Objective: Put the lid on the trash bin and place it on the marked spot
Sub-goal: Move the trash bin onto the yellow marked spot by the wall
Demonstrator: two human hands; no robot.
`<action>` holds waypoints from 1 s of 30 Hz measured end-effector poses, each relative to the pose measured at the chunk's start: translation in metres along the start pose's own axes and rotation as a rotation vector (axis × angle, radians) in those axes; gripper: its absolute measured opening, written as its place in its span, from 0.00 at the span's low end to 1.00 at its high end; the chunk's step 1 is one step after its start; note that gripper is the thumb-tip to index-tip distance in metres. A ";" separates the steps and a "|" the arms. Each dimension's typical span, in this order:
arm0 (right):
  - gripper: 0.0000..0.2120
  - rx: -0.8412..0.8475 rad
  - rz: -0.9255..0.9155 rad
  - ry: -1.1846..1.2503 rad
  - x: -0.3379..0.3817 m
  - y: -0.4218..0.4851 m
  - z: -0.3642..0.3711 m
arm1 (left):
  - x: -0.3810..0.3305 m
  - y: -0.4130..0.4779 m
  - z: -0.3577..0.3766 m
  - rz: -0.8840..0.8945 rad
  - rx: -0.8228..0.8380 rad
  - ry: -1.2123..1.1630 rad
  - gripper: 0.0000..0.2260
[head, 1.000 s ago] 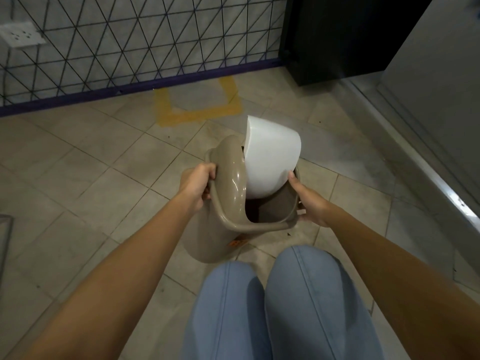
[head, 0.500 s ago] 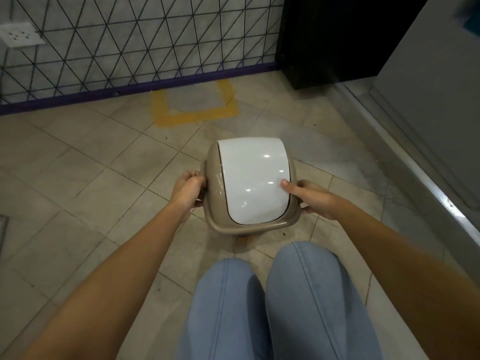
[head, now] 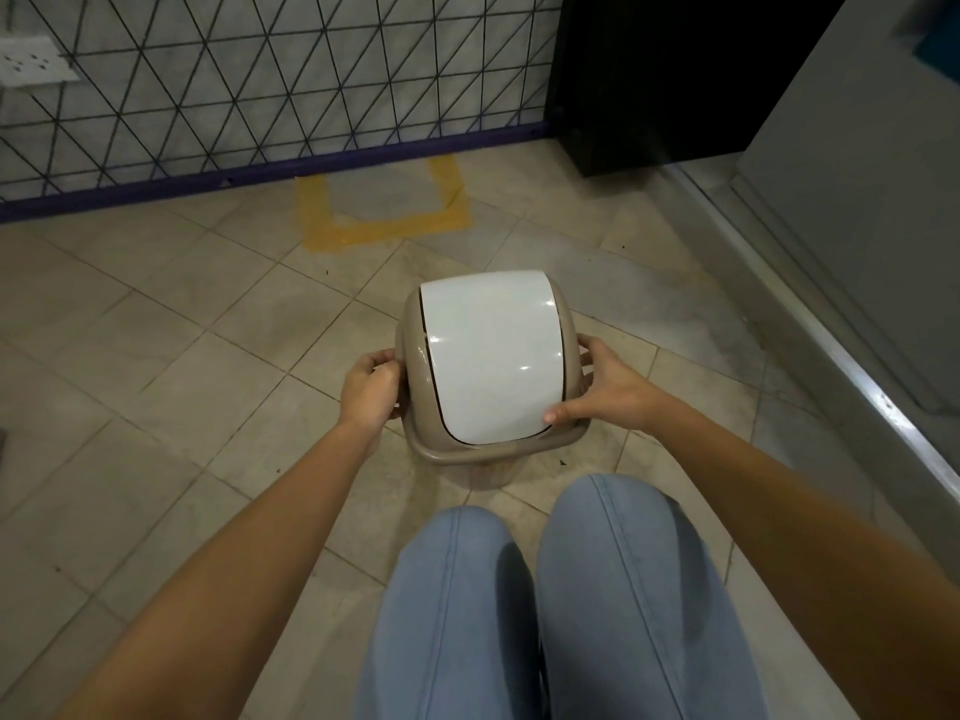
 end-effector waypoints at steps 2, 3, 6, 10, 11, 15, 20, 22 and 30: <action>0.63 0.033 -0.031 -0.064 0.001 0.000 0.005 | 0.001 -0.001 -0.001 0.017 -0.014 0.012 0.16; 0.63 0.045 -0.041 -0.081 0.000 0.000 0.006 | 0.002 -0.003 -0.002 0.031 -0.020 0.016 0.16; 0.63 0.049 -0.072 -0.135 -0.003 0.001 0.006 | 0.002 -0.008 -0.003 0.080 -0.017 0.018 0.17; 0.64 0.059 -0.113 -0.172 -0.004 0.001 0.010 | 0.003 -0.019 -0.004 0.130 0.061 0.017 0.23; 0.64 0.061 -0.120 -0.175 -0.004 0.001 0.011 | 0.003 -0.022 -0.004 0.158 0.094 0.035 0.26; 0.63 0.037 -0.127 -0.178 -0.003 0.002 0.010 | -0.001 -0.035 0.003 0.273 0.252 0.122 0.36; 0.62 0.013 -0.138 -0.153 0.003 0.006 0.013 | -0.004 -0.032 0.008 0.307 0.300 0.155 0.40; 0.63 0.013 -0.134 -0.148 0.005 0.008 0.013 | -0.005 -0.031 0.010 0.315 0.301 0.174 0.43; 0.59 -0.033 -0.131 -0.149 0.010 0.022 0.010 | -0.018 -0.031 0.019 0.422 0.239 0.220 0.52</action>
Point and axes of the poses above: each hand's wrist, its own y-axis towards the middle knuckle, its own z-axis out of the palm, x = y × z, the point moved 7 cm from there along y, towards the middle knuckle, and after that the axes turned 15 degrees about y, right-handed, at the moved point
